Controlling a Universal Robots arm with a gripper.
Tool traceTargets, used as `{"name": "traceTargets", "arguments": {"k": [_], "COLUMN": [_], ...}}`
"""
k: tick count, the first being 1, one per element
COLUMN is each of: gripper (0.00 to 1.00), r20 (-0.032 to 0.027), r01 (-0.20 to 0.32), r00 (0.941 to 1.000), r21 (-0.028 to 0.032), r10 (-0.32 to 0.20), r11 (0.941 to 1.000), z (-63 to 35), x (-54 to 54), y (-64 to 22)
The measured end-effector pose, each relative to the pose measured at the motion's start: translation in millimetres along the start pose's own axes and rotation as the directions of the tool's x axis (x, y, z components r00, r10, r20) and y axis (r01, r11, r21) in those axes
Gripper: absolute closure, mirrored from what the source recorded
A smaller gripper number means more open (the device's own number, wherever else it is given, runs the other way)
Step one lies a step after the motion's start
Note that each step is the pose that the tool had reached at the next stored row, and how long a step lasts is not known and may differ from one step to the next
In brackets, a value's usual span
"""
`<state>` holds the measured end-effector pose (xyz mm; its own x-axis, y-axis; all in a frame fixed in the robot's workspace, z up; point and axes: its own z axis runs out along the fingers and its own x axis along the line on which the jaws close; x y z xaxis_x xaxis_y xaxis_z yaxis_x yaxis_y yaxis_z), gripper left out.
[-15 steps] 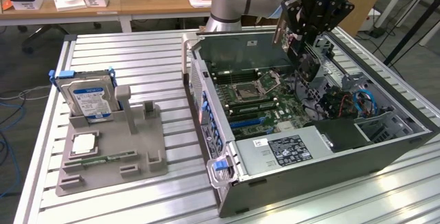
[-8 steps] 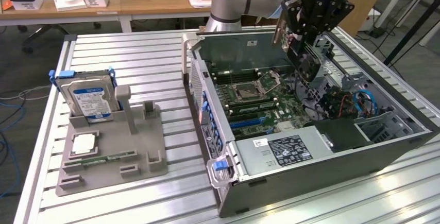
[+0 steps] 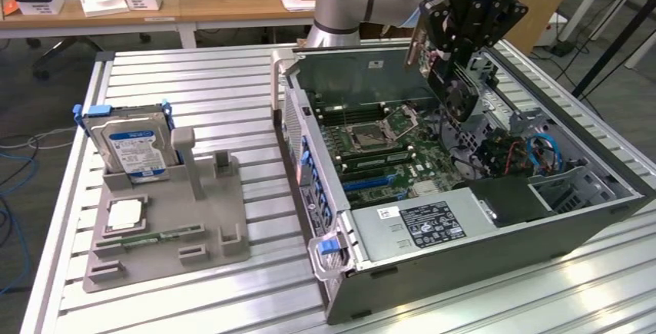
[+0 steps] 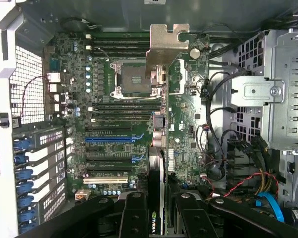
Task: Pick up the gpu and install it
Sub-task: 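Insert the gpu into the slot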
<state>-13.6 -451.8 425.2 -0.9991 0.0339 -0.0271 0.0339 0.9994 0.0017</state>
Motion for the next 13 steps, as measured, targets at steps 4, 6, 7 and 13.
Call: {"name": "traceTargets", "arguments": {"k": [4, 6, 7, 13], "gripper": [0.74, 0.74, 0.74, 0.74], "r20": [0.0000, 0.0000, -0.0001, -0.0001], "r01": [0.006, 0.009, 0.010, 0.018], "r00": [1.0000, 1.0000, 1.0000, 0.9998], "r21": [-0.0001, -0.0002, -0.0002, -0.0005], "r10": [-0.006, -0.009, -0.010, -0.018], "r11": [1.0000, 1.0000, 1.0000, 0.9998], "z": [0.0, 0.0, 0.0, 0.0], "x": [0.0, 0.0, 0.0, 0.0], "y": [0.0, 0.0, 0.0, 0.0]}}
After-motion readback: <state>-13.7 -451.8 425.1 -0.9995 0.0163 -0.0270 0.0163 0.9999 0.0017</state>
